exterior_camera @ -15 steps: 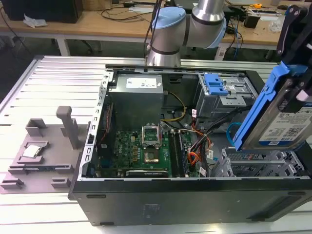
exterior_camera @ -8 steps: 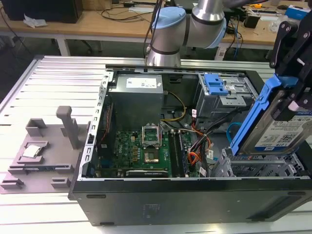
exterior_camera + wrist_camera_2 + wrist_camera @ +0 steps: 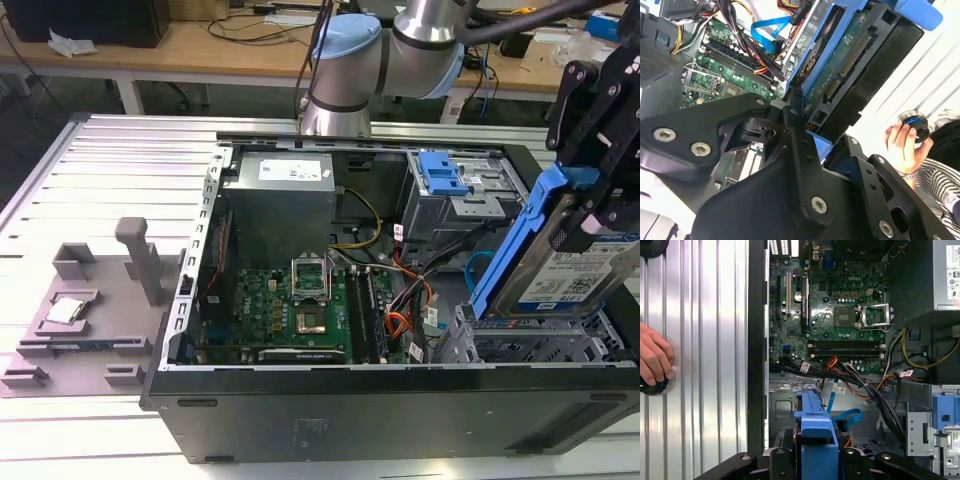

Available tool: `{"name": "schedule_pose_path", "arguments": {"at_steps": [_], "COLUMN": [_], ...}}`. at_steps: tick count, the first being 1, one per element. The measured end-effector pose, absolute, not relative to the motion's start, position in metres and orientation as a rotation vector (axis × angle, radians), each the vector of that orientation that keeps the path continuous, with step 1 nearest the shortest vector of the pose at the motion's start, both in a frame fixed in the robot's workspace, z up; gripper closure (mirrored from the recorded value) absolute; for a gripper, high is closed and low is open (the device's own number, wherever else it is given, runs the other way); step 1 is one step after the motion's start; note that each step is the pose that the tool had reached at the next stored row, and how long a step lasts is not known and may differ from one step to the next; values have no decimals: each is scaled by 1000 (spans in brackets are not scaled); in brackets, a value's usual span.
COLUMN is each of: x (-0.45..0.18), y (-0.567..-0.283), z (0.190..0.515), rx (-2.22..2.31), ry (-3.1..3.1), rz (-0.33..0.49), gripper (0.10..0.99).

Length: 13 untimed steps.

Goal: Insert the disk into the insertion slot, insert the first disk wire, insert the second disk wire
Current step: 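Insert the disk into the insertion slot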

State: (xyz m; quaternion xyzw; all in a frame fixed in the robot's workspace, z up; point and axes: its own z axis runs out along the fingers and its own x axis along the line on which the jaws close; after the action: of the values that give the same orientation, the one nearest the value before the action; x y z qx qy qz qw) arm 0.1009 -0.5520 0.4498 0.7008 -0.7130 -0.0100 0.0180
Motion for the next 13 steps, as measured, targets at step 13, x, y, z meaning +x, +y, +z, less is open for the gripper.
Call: {"name": "schedule_pose_path", "arguments": {"at_steps": [13], "x": [105], "y": [-550], "z": [424], "rx": [2176], "ry": [-2214], "rz": [-32], "gripper": [722]}}
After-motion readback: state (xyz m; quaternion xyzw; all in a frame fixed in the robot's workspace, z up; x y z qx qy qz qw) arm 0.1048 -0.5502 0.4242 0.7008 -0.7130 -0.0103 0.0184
